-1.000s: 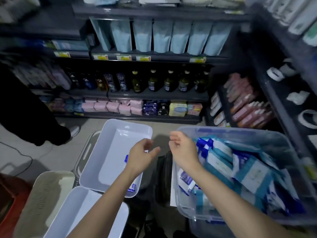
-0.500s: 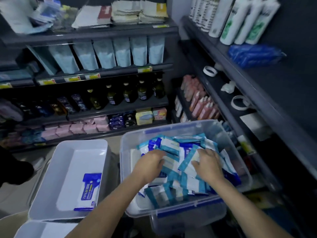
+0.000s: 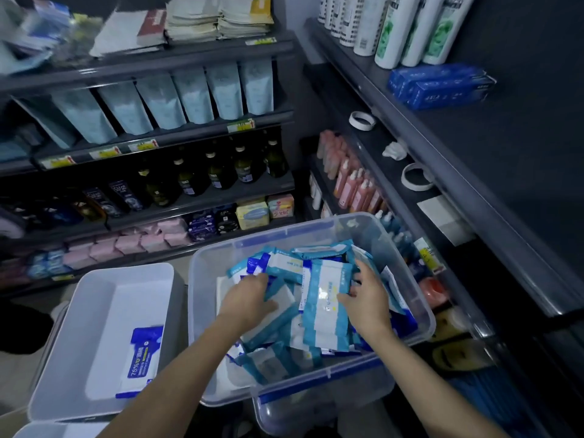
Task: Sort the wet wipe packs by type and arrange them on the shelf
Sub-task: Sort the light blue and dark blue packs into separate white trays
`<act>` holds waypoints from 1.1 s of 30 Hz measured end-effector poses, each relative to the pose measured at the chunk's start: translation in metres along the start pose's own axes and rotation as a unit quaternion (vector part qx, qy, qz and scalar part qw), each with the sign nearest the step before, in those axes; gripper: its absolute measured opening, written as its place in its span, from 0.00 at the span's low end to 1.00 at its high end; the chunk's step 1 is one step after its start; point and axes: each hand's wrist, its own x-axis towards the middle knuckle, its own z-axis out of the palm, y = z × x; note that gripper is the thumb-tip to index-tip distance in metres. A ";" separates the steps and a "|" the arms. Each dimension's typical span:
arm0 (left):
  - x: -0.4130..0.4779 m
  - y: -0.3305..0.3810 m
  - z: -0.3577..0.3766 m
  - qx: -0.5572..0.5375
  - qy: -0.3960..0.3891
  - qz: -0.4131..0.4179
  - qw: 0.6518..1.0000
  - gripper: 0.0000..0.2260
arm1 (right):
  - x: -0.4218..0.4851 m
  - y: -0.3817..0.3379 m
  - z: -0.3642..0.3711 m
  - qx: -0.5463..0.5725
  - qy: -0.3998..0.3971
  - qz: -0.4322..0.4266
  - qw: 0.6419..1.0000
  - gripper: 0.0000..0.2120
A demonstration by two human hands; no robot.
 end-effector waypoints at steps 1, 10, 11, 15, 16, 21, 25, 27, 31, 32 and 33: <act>-0.001 -0.003 -0.001 -0.075 0.009 -0.027 0.997 0.10 | 0.001 0.000 0.000 0.048 -0.001 0.033 0.998 0.33; -0.006 0.016 -0.003 -0.596 0.055 -0.204 0.775 0.10 | -0.002 -0.031 0.015 0.312 -0.099 0.144 0.934 0.11; -0.007 0.018 -0.003 -0.619 0.036 -0.203 0.758 0.16 | -0.002 -0.034 0.019 0.311 -0.106 0.141 0.934 0.11; -0.006 0.021 -0.003 -0.647 0.015 -0.177 0.741 0.17 | 0.004 -0.039 0.027 0.217 -0.091 0.075 0.969 0.09; -0.006 0.020 -0.003 -0.637 0.024 -0.187 0.748 0.18 | 0.009 -0.037 0.023 0.169 -0.078 0.033 0.982 0.09; 0.000 0.004 0.001 -0.630 0.079 -0.222 0.740 0.16 | 0.063 -0.015 -0.018 -0.258 -0.008 -0.118 0.959 0.21; 0.000 -0.003 0.008 -0.637 0.094 -0.229 0.730 0.12 | 0.084 0.007 -0.030 -0.318 -0.115 -0.042 0.940 0.19; 0.001 -0.006 0.012 -0.640 0.094 -0.235 0.726 0.14 | 0.090 0.009 -0.027 -0.350 -0.150 -0.064 0.922 0.18; 0.002 -0.009 0.016 -0.635 0.086 -0.238 0.730 0.15 | 0.091 -0.002 -0.026 -0.454 -0.171 -0.102 0.868 0.22; 0.002 -0.010 0.017 -0.636 0.086 -0.239 0.729 0.15 | 0.091 -0.003 -0.028 -0.460 -0.158 -0.111 0.867 0.20; 0.002 -0.010 0.017 -0.638 0.086 -0.238 0.728 0.14 | 0.090 -0.006 -0.032 -0.451 -0.143 -0.112 0.874 0.18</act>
